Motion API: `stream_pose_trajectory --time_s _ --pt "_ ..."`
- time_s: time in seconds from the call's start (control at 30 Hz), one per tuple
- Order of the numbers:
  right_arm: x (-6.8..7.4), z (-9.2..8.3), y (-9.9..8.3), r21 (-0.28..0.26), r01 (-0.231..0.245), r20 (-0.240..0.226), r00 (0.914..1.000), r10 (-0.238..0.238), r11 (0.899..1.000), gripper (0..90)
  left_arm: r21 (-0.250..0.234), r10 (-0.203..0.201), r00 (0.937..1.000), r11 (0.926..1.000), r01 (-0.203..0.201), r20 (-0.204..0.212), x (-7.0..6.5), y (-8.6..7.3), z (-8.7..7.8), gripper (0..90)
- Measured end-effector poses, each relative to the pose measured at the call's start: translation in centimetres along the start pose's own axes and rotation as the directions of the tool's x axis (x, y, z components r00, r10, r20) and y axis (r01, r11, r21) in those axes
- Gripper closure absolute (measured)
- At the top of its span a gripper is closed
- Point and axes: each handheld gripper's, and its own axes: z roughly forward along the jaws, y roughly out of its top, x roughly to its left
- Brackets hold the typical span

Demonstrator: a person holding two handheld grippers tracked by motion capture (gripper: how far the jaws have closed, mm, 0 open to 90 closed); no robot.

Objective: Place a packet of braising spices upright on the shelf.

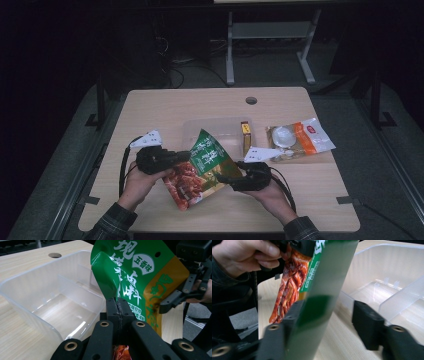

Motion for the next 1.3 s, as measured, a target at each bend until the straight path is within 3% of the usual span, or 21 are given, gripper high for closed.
stream_pose_trajectory --time_s 0.17,0.4,0.7,0.83,0.9,0.97,1.13,1.3 --pt "-0.3 0.2 -0.2 0.024 -0.032 -0.041 0.9986 0.033 0.999 72.2 -0.004 -0.015 0.9998 0.9999 0.015 0.012 0.1 -0.3 0.3 90.0" --pt "-0.8 0.1 0.0 0.024 -0.052 -0.063 0.9966 0.053 0.998 89.2 0.000 0.008 0.9999 1.0000 -0.008 0.012 -0.2 -0.6 0.4 89.5" --pt "-1.5 -1.0 0.8 0.062 -0.030 -0.096 0.9948 0.035 0.998 90.0 0.038 0.040 0.9991 0.9985 -0.040 0.013 -0.6 -1.1 0.4 86.9" --pt "-1.5 -1.3 1.3 0.078 0.020 -0.120 0.9927 -0.011 0.997 90.0 0.064 0.066 0.9978 0.9958 -0.066 0.008 -0.3 -1.2 0.2 81.3" --pt "-1.4 -1.3 1.6 0.088 0.048 -0.124 0.9916 -0.037 0.995 90.0 0.079 0.087 0.9957 0.9933 -0.084 -0.031 0.0 -1.3 -0.1 79.1" --pt "-1.3 -1.5 1.8 0.091 0.076 -0.124 0.9902 -0.065 0.993 90.0 0.088 0.084 0.9965 0.9927 -0.083 -0.008 0.6 -1.5 -0.4 79.1" --pt "-1.2 -1.9 2.5 0.093 0.140 -0.129 0.9833 -0.128 0.986 90.0 0.126 0.133 0.9900 0.9840 -0.126 -0.047 1.0 -1.9 -1.1 67.6" --pt "-0.7 -2.4 3.1 0.100 0.180 -0.156 0.9743 -0.163 0.979 90.0 0.181 0.154 0.9858 0.9734 -0.140 -0.067 1.4 -3.0 -1.4 51.8"
